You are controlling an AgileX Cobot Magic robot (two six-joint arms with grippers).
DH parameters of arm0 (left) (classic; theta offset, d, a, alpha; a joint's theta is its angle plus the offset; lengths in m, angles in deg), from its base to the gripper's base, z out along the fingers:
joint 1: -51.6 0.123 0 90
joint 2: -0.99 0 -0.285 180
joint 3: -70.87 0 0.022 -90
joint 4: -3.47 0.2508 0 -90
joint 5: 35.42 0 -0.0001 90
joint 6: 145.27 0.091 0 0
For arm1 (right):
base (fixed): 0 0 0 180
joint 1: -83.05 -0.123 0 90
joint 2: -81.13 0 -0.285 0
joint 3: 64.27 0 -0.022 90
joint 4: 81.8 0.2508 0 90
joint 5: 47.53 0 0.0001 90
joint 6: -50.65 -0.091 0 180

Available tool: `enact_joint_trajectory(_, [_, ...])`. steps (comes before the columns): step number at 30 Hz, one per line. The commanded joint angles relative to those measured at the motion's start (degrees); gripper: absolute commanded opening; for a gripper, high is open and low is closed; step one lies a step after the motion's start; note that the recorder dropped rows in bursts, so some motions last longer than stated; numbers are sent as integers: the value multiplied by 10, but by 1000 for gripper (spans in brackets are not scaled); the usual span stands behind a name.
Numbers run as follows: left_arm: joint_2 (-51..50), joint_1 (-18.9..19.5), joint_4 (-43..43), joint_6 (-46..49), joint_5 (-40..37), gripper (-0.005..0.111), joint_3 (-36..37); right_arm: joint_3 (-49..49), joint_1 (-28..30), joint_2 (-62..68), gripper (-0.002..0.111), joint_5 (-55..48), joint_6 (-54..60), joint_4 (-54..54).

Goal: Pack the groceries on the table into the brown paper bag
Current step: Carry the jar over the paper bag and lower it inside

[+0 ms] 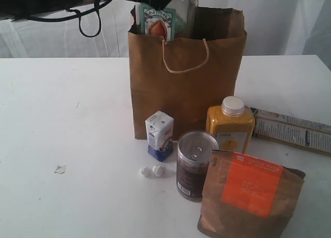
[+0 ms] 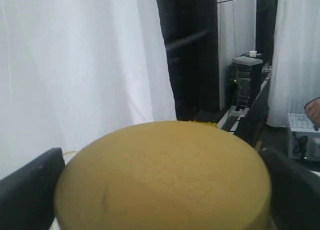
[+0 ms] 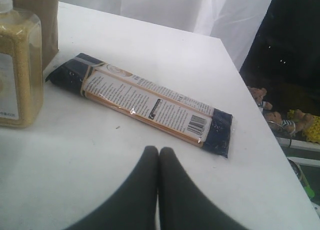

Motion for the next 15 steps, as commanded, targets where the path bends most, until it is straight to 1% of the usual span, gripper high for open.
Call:
enact_joint_trajectory(1, [-6, -2, -6, -50, 25, 105, -9, 1, 2, -1, 0, 1, -2, 0])
enact_joint_trajectory(3, [-8, -2, -3, -82, 26, 105, -9, 1, 2, -1, 0, 1, -2, 0])
enact_joint_trajectory(6, [-8, -2, -3, -105, 17, 105, -9, 1, 2, -1, 0, 1, -2, 0])
enact_joint_trajectory(8, [-8, -2, -31, -131, 17, 105, -9, 1, 2, -1, 0, 1, -2, 0])
enact_joint_trajectory(10, [-8, -6, -25, -111, 16, 105, -9, 1, 2, -1, 0, 1, -2, 0])
enact_joint_trajectory(12, [-9, -6, -15, -75, -16, 105, -9, 1, 2, -1, 0, 1, -2, 0])
enact_joint_trajectory(14, [-10, -6, -18, -110, -28, 105, -9, 1, 2, -1, 0, 1, -2, 0])
enact_joint_trajectory(15, [-11, -10, -10, -115, -16, 105, -9, 1, 2, -1, 0, 1, -2, 0])
